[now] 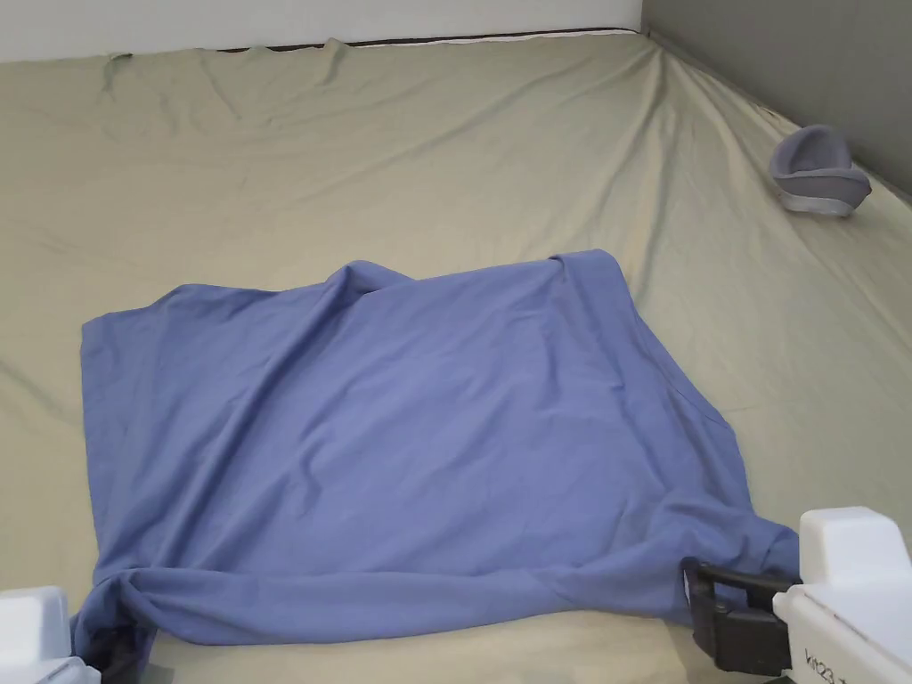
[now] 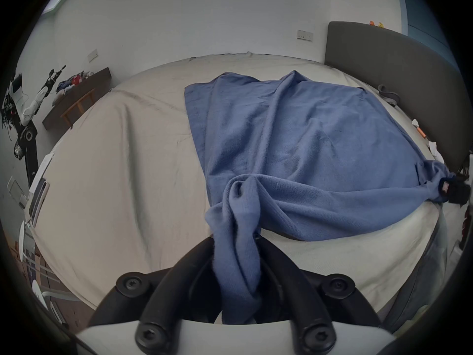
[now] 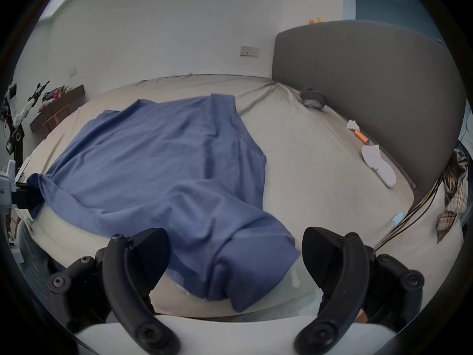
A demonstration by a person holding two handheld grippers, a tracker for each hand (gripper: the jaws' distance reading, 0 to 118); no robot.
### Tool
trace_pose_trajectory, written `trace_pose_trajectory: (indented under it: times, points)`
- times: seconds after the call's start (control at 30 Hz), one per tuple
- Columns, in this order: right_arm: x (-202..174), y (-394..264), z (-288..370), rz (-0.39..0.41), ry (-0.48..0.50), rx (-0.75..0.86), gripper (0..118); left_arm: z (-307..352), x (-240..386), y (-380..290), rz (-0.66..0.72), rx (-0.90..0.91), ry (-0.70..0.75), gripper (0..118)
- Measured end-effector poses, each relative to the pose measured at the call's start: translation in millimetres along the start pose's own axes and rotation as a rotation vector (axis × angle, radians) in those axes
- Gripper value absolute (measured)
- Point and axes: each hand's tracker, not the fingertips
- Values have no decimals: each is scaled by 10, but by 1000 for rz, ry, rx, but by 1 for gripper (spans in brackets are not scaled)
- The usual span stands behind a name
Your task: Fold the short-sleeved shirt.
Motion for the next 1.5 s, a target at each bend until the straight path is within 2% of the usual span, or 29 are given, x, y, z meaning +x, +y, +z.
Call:
trace_pose_trajectory:
  times: [0.07, 0.1, 0.13, 0.17, 0.2, 0.23, 0.27, 0.3, 0.37, 0.53, 0.6, 0.8, 0.83, 0.9, 0.93, 0.97, 1.0, 1.03, 1.07, 1.1, 1.17, 1.27, 1.37, 1.43, 1.47, 1.5]
  points:
    - [46, -44, -80, -3, 8, 0, 105, 7, -3, 2, 5, 2, -6, 6]
    - [58, -61, -109, -4, 10, 3, 99, 10, 6, 2, 7, 2, -8, 6]
    - [69, -63, -117, -4, 22, 8, 86, 12, -13, 1, 8, 3, -10, 6]
    - [77, -53, -114, -12, 69, 11, 66, 17, -18, 2, 11, 4, -12, 6]
    - [78, -45, -85, -10, 126, 28, 28, 23, -20, 10, 17, 3, -17, 6]
    - [57, -36, -70, -1, 174, 41, 8, 30, -26, 22, 36, -1, -25, 6]
    - [4, -24, -51, 12, 192, 50, 8, 30, -82, 29, 69, 2, -41, 6]
    - [-55, -9, -23, 39, 132, 77, 7, 45, -112, 32, 100, 11, -58, 6]
    - [-87, 5, 8, 40, 129, 90, 7, 87, -149, 35, 139, 29, -93, 6]
    - [46, 280, 224, -88, 195, 194, 7, 271, -251, 169, 200, 84, -114, 6]
    - [66, 463, 232, -112, 224, 236, 7, 313, -272, 301, 210, 126, -113, 6]
    - [38, 1117, -310, -93, 181, 227, 7, 27, -334, 870, 184, 157, -65, 6]
    - [40, 1186, -495, -108, 208, 181, 7, -105, -340, 962, 183, 150, -52, 6]
    - [-9, 1288, -780, -70, 196, 130, 7, -362, -349, 1080, 187, 111, -39, 6]
    - [-44, 1321, -918, -52, 196, 100, 7, -509, -370, 1086, 202, 94, -43, 7]
    - [-79, 1341, -1022, -34, 187, 67, 11, -637, -391, 1083, 232, 65, -40, 15]
    - [-106, 1346, -1156, -19, 177, 24, 36, -770, -410, 1089, 257, 32, -35, 44]
    - [-131, 1359, -1252, 6, 152, -8, 68, -856, -423, 1084, 237, -15, -11, 75]
    - [-150, 1368, -1316, 28, 130, -27, 97, -917, -438, 1070, 208, -45, 19, 101]
    - [-166, 1374, -1368, 41, 111, -22, 117, -953, -448, 1051, 193, -57, 46, 116]
    - [-129, 1369, -1350, 24, 113, 21, 115, -908, -492, 1017, 194, -31, 42, 116]
    - [-61, 1426, -1223, -53, 151, 73, 113, -775, -611, 1016, 275, -35, 1, 116]
    - [-95, 1451, -925, -15, 136, 156, 113, -422, -626, 981, 271, 68, 26, 112]
    - [-180, 1424, -661, 27, 150, 213, 111, -129, -594, 904, 243, 143, 18, 94]
    - [-214, 1404, -542, 37, 163, 230, 105, 9, -596, 869, 243, 168, 9, 76]
    - [-250, 1362, -413, 46, 179, 243, 91, 133, -577, 812, 253, 193, 4, 50]
